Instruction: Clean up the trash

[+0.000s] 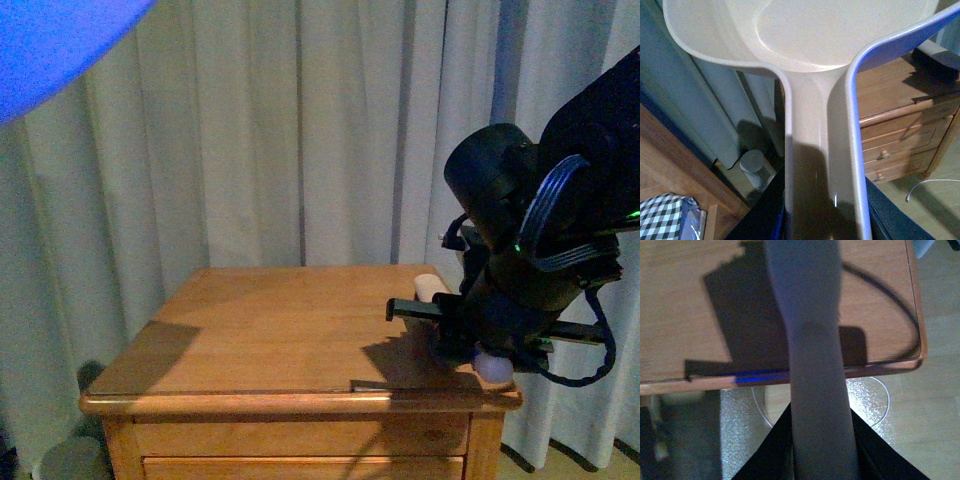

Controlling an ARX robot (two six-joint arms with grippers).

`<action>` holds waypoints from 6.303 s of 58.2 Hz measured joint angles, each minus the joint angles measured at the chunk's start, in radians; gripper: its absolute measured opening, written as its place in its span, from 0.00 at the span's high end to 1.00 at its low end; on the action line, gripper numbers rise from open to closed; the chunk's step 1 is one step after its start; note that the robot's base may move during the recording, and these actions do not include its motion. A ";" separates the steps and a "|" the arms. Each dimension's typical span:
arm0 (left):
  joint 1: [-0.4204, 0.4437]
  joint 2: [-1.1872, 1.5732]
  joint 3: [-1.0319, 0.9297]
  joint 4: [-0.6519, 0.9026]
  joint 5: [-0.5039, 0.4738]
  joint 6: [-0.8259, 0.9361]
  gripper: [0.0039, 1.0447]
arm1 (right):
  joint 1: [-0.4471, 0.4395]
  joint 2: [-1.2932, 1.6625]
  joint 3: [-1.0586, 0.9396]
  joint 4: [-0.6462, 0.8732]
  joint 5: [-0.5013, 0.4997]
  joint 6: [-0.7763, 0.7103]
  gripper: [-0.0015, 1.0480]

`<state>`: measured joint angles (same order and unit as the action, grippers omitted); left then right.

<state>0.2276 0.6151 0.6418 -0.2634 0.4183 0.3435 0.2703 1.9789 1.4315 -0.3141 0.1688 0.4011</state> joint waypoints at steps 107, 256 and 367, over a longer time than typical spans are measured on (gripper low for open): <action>0.000 0.000 0.000 0.000 0.000 0.000 0.75 | 0.138 -1.218 -0.872 0.291 0.478 -0.266 0.81; 0.050 0.481 0.068 0.126 0.056 0.210 0.75 | 0.143 -1.219 -0.876 0.290 0.485 -0.267 0.81; -0.181 1.344 0.729 -0.062 -0.153 0.604 0.75 | 0.143 -1.219 -0.876 0.290 0.485 -0.267 0.81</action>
<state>0.0467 1.9591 1.3705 -0.3256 0.2657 0.9474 0.4133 0.7601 0.5552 -0.0238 0.6537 0.1345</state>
